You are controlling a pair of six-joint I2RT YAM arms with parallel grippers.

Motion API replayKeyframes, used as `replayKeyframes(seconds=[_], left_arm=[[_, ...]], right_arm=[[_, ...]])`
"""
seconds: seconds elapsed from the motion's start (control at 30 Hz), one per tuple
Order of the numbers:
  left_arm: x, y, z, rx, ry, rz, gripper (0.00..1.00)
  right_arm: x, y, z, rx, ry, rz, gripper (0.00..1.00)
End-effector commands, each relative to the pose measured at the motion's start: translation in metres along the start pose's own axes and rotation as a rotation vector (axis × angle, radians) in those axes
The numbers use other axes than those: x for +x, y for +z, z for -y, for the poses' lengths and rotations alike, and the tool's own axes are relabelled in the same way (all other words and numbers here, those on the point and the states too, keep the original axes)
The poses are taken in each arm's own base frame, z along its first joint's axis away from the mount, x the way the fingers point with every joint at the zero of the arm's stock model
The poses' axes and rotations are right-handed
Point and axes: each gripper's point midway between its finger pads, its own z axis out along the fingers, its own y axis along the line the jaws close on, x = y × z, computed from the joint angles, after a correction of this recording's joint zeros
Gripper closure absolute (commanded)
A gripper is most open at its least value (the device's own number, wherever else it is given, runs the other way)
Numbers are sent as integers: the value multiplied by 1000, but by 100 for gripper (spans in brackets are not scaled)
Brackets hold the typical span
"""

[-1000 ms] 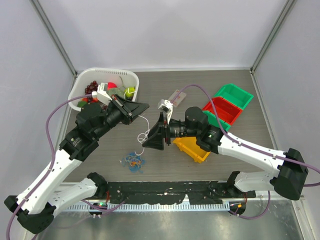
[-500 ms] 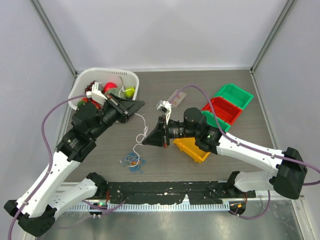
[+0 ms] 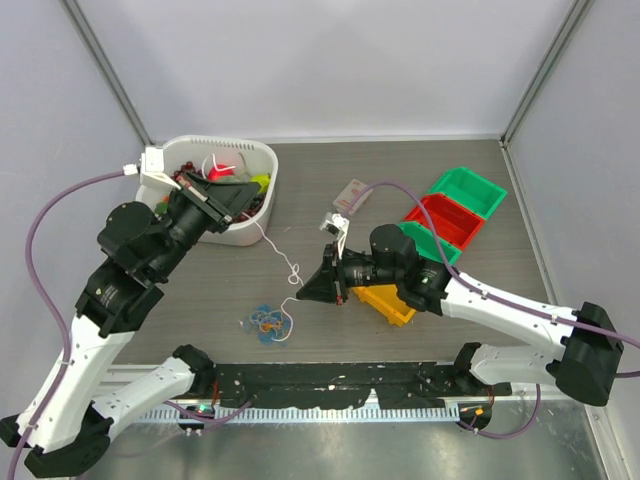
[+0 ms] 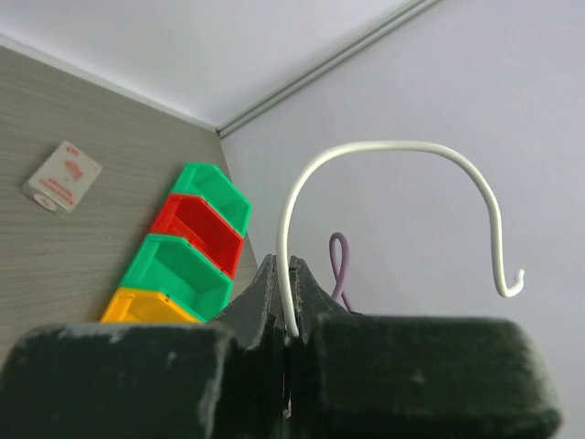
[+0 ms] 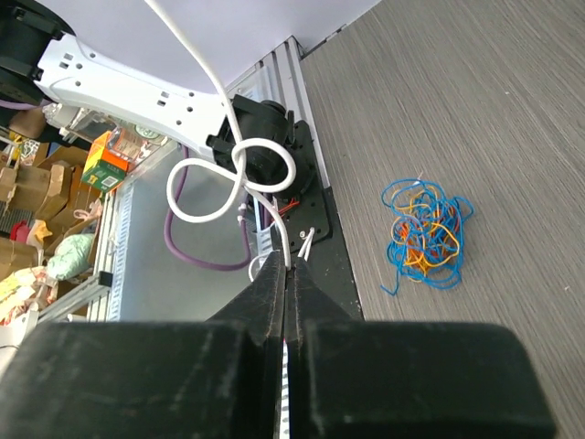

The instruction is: Untangle the cables

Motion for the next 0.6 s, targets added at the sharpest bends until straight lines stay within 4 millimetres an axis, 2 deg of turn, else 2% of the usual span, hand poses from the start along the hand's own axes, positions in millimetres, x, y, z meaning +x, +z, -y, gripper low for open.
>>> replayKeyframes(seconds=[0.0,0.2,0.4,0.57], left_arm=[[-15,-7,3,-18,79,47,100],[-16,-8,3,-22,89,44,100],[-11,-6,0,-21,71,31,100],[-22,-12,3,-32,95,70,100]], right_arm=[[0,-9,-4,18,-18,10,99],[5,-12,0,45,-13,-8,99],[-2,-11,-3,38,-21,-3,99],[7,-11,3,61,-11,-30,99]])
